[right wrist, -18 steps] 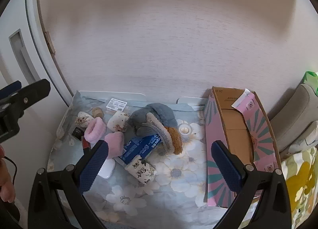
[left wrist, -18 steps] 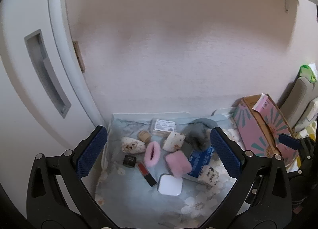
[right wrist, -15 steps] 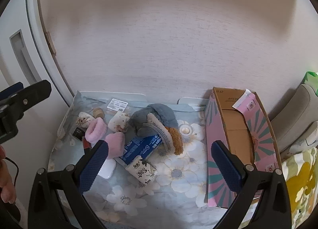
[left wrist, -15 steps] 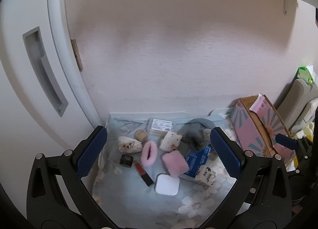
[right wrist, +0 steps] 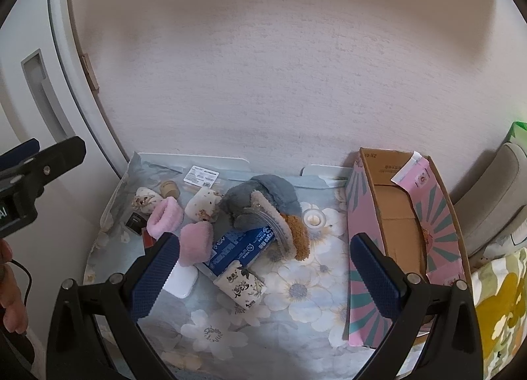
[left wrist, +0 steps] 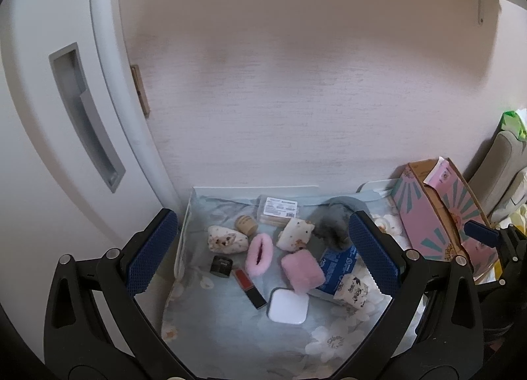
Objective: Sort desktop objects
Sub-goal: 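Move both tools toward the tray of objects, then grasp the pink fuzzy hair tie with left tool while right tool grasps grey plush toy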
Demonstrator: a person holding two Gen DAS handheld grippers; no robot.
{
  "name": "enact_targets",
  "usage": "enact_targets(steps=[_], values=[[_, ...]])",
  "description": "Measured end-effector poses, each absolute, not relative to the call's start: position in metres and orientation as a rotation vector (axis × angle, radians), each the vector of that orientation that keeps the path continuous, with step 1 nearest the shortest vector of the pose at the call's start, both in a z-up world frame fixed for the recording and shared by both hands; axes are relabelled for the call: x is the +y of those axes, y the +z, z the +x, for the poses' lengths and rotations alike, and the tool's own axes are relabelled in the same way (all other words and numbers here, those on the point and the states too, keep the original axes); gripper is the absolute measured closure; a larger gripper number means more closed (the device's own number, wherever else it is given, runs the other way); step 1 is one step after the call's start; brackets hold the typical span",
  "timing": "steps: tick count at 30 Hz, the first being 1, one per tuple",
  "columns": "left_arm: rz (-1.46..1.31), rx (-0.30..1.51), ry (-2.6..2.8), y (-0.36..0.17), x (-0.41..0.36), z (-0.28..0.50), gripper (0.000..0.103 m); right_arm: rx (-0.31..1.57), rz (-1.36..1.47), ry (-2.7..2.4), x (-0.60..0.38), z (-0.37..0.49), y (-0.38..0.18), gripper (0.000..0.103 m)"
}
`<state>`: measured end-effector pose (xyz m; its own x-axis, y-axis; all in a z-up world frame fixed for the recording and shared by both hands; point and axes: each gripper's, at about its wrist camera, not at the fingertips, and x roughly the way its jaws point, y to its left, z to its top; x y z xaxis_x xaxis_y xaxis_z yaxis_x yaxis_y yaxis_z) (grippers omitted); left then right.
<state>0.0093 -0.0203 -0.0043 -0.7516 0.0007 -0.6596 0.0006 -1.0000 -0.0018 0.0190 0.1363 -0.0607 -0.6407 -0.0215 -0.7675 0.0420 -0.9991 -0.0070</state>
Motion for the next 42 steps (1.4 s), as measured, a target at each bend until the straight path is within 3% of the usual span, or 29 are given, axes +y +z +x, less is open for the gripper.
enact_targets(steps=[13,31,38,42], values=[[-1.106,0.001,2.972,-0.012,-0.057,0.023,0.000,0.006,1.303,-2.836,0.160,0.022,-0.062,0.000],[-1.301,-0.071,2.851,-0.088,-0.071,0.023,0.000,0.034,1.443,-2.721,0.167,0.005,-0.118,0.000],[-1.317,-0.057,2.777,-0.131,-0.051,-0.011,0.003,0.041,1.519,-2.671,0.173,-0.027,-0.163,0.013],[-1.356,-0.065,2.747,-0.158,-0.047,-0.035,0.007,0.007,1.571,-2.664,0.181,-0.046,-0.180,0.014]])
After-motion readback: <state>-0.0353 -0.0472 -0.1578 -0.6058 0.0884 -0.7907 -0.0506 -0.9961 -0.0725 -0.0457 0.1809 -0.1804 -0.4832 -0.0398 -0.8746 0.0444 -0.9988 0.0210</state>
